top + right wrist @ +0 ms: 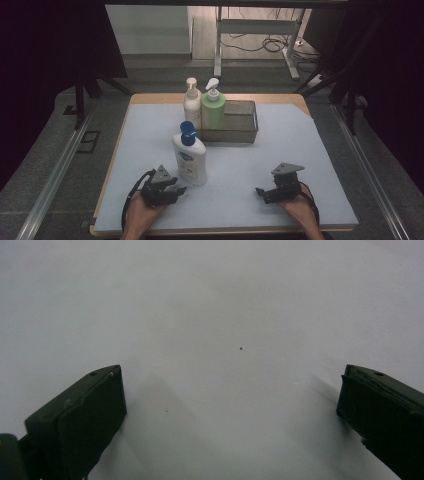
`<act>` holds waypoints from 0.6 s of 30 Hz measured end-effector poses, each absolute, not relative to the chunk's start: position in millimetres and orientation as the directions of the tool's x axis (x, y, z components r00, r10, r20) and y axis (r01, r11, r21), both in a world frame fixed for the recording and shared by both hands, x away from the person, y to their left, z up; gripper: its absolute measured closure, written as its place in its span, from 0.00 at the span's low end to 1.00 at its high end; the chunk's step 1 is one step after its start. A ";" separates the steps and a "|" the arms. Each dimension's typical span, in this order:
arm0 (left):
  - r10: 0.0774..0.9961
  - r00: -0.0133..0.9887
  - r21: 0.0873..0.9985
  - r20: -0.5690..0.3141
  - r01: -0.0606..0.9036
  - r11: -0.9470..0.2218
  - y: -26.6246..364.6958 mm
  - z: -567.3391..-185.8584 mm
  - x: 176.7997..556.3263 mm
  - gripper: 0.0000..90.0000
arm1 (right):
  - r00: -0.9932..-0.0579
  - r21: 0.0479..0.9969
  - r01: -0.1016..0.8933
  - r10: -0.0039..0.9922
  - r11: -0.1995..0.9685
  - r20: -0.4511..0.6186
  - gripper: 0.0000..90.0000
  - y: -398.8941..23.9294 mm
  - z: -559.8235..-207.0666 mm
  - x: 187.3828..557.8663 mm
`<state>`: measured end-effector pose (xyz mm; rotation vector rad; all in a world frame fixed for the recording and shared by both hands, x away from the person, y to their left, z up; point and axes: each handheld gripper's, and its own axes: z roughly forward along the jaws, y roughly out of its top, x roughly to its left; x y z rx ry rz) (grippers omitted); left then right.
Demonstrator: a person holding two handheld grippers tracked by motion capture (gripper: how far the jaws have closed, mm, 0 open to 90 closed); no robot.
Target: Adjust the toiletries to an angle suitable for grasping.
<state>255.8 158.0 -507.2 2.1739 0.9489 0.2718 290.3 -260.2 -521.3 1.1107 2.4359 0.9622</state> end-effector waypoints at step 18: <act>0.791 0.609 0.700 -0.053 0.588 -0.406 187.2 -517.5 256.2 0.14 | -0.669 0.696 0.550 0.742 0.462 0.036 0.00 -264.2 -515.8 288.3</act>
